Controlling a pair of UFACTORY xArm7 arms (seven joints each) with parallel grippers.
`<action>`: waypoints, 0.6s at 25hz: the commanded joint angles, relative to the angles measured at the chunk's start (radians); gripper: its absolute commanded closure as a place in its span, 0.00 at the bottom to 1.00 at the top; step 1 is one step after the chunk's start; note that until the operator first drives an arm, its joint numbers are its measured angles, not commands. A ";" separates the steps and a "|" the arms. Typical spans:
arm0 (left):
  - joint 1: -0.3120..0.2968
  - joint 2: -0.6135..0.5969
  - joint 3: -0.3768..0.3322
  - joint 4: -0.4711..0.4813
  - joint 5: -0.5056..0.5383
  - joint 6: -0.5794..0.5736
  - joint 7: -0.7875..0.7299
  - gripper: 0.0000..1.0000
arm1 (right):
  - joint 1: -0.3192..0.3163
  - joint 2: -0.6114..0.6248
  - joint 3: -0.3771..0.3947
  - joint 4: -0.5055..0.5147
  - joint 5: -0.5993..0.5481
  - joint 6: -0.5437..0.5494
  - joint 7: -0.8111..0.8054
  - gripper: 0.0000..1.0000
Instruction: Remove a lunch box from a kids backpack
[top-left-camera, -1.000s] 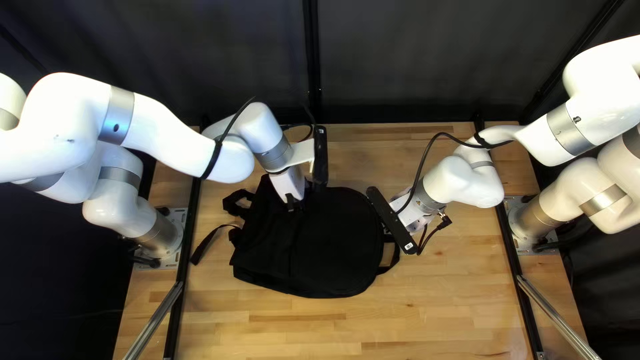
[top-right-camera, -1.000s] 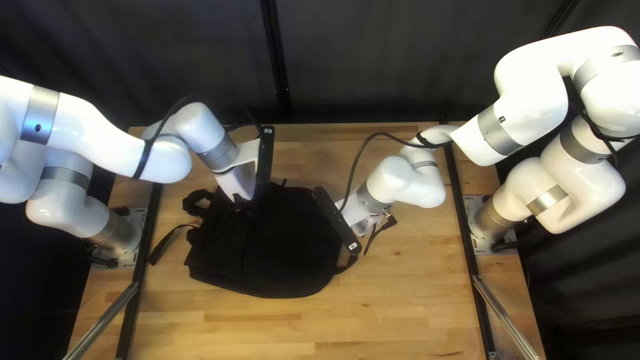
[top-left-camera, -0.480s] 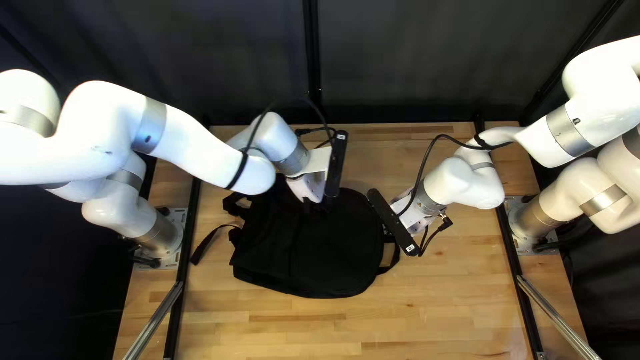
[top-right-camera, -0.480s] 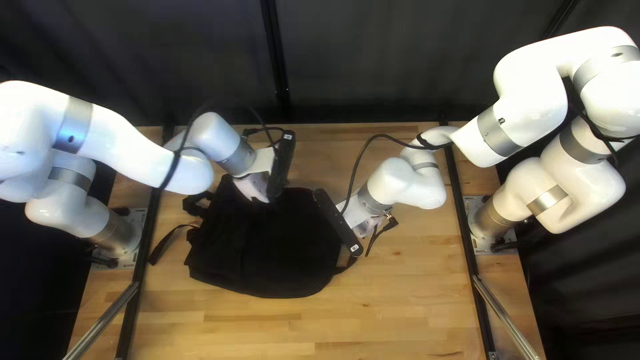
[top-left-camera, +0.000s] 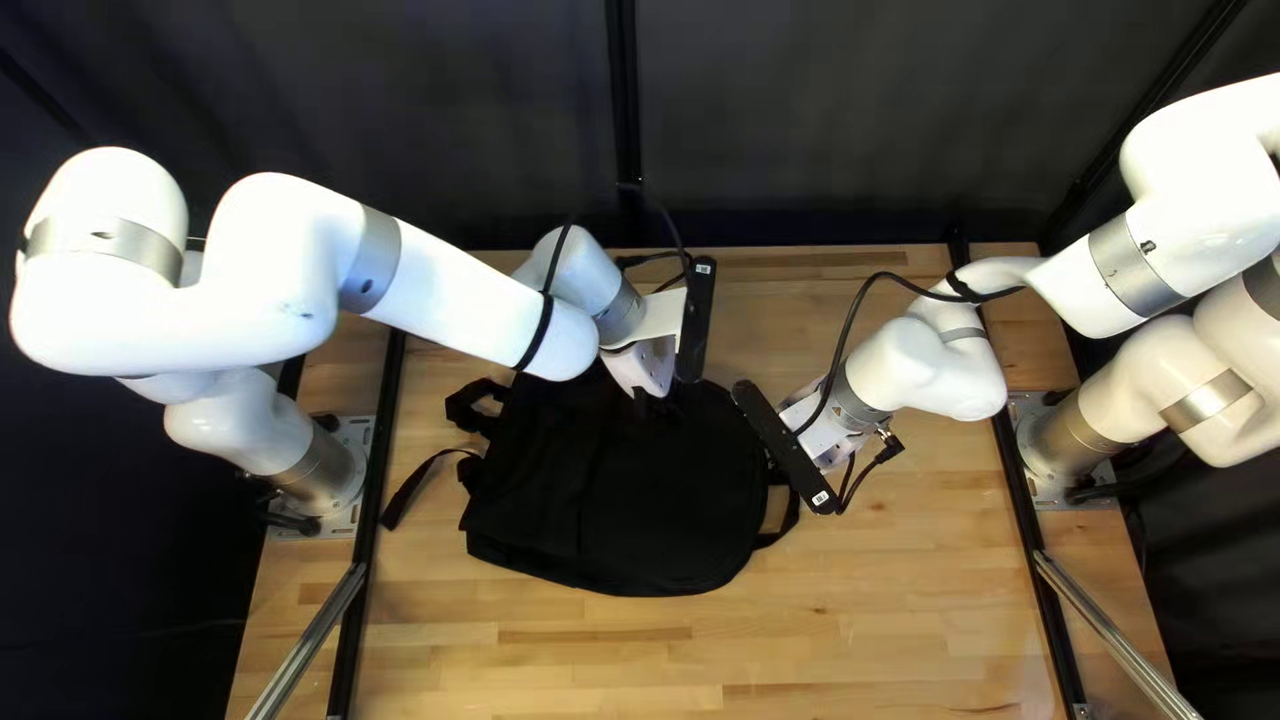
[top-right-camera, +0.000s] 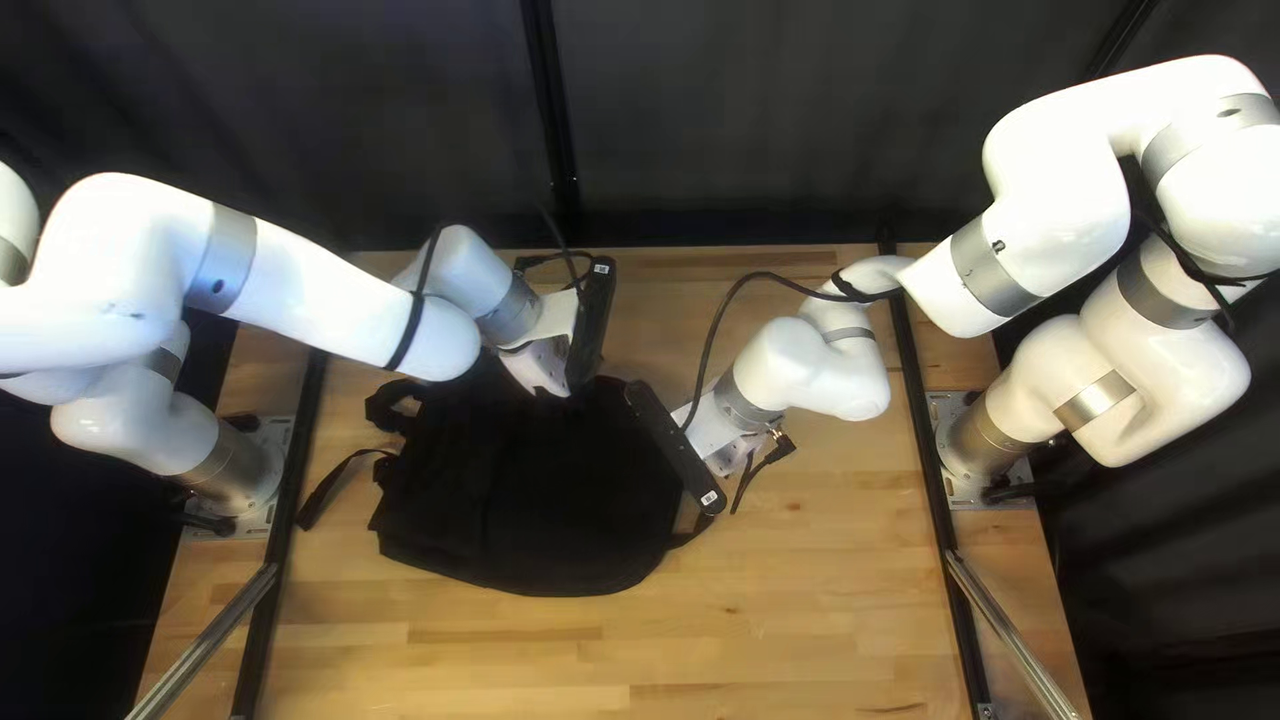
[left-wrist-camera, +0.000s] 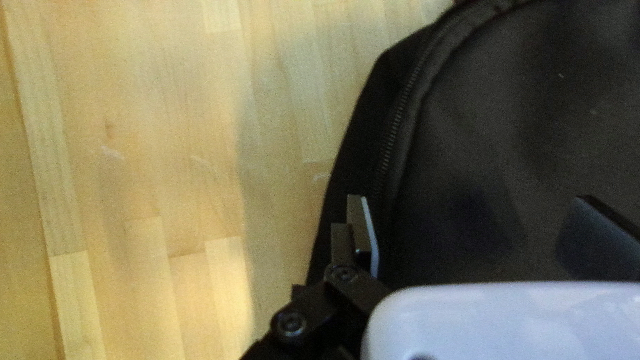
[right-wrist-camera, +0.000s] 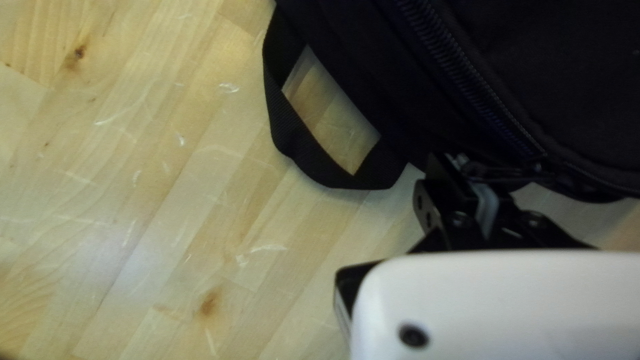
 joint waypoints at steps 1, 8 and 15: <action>0.013 0.023 -0.004 0.010 -0.043 -0.009 0.030 0.00 | 0.006 0.011 0.000 0.004 0.015 -0.005 -0.010 1.00; 0.001 0.027 0.000 0.009 -0.030 -0.022 -0.026 1.00 | 0.011 0.020 -0.003 0.014 0.038 -0.001 -0.030 1.00; -0.017 0.052 0.037 0.042 0.061 -0.005 -0.186 1.00 | 0.012 0.023 -0.006 0.016 0.051 -0.002 -0.041 1.00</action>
